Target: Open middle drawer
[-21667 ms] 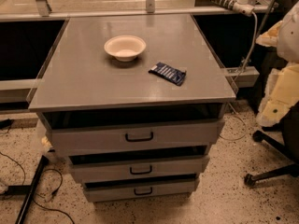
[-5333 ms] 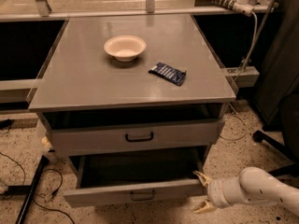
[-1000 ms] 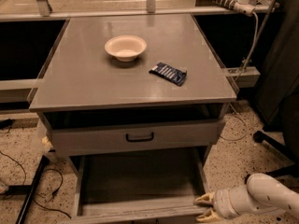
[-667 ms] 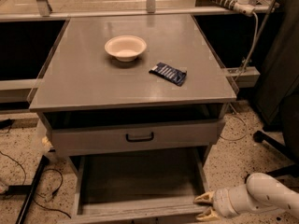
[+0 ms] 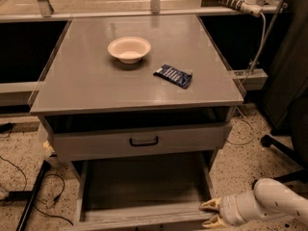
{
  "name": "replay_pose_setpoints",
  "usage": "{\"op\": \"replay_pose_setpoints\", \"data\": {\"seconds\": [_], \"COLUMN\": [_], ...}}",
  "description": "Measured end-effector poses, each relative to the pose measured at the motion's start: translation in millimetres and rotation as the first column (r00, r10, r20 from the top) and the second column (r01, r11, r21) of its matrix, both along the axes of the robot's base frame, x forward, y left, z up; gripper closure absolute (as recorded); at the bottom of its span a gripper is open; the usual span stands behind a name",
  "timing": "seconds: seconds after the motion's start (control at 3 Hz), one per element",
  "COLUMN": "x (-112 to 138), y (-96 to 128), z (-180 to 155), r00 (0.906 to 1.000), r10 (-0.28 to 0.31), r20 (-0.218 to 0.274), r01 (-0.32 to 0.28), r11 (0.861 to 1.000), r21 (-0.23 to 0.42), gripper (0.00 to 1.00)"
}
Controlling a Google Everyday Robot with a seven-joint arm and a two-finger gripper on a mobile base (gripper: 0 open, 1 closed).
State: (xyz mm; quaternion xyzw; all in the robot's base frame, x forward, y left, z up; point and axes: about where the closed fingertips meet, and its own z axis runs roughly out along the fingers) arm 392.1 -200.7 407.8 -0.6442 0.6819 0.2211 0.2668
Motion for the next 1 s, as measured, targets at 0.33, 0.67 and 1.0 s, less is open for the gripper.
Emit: {"op": "replay_pose_setpoints", "data": {"seconds": [0.33,0.67,1.0], "x": [0.0,0.0,0.0], "y": [0.0,0.1,0.1], "z": [0.0,0.0,0.0], "r00": [1.0,1.0,1.0], "r10": [0.0,0.0,0.0], "r20": [0.0,0.0,0.0], "r01": [0.0,0.0,0.0], "r11": [1.0,1.0,1.0], "r21": [0.0,0.0,0.0], "gripper": [0.13,0.0,0.0]}}
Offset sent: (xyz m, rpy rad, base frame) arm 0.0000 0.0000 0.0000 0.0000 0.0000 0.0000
